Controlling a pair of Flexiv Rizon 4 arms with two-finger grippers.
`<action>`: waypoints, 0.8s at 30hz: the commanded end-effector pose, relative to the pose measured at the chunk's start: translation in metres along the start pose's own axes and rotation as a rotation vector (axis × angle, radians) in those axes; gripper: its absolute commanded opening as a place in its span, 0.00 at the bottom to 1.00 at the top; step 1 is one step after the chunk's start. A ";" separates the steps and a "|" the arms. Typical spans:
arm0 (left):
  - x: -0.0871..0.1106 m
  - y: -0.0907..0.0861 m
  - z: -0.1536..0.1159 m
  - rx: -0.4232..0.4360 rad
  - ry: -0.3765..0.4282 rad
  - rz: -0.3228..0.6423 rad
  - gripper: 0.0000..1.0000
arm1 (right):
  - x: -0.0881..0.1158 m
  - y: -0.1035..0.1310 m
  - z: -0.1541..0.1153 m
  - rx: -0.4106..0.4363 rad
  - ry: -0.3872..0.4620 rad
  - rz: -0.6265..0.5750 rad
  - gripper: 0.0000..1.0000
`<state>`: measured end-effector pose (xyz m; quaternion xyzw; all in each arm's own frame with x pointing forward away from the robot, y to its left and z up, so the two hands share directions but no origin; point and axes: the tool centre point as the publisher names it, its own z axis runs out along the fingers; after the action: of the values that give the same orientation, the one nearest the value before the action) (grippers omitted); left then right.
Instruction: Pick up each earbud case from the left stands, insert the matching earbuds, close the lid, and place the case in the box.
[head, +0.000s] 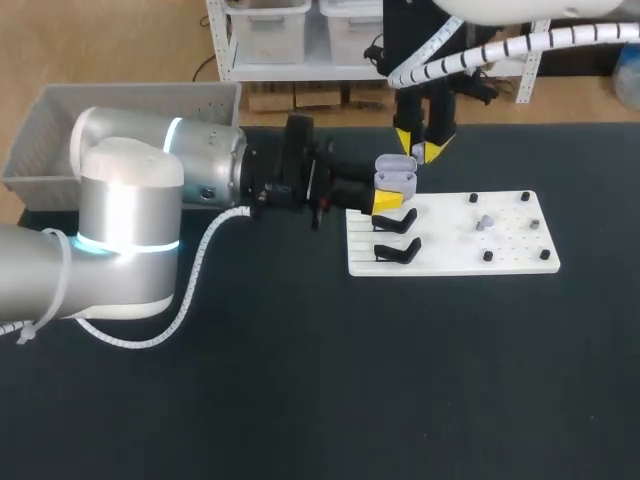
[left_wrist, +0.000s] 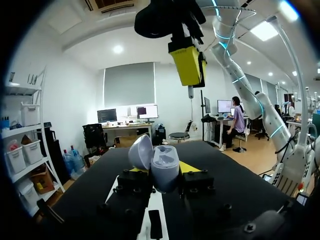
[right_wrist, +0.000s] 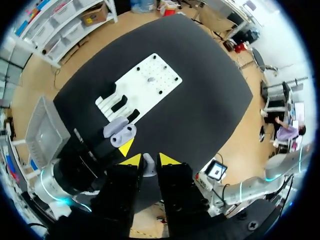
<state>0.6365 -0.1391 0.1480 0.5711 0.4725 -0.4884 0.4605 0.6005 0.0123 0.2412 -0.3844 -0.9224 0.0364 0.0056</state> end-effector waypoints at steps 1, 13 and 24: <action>0.000 0.002 0.004 0.003 0.004 0.003 0.00 | 0.006 0.003 0.007 0.007 -0.035 0.043 0.00; -0.002 0.001 0.009 0.027 0.013 0.029 0.00 | 0.010 0.012 0.026 0.060 -0.003 0.069 0.00; 0.000 -0.002 0.007 0.023 0.014 0.029 0.00 | -0.001 0.020 0.032 0.082 0.020 0.078 0.00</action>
<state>0.6346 -0.1467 0.1474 0.5867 0.4614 -0.4842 0.4565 0.6075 0.0224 0.2093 -0.4202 -0.9047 0.0664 0.0233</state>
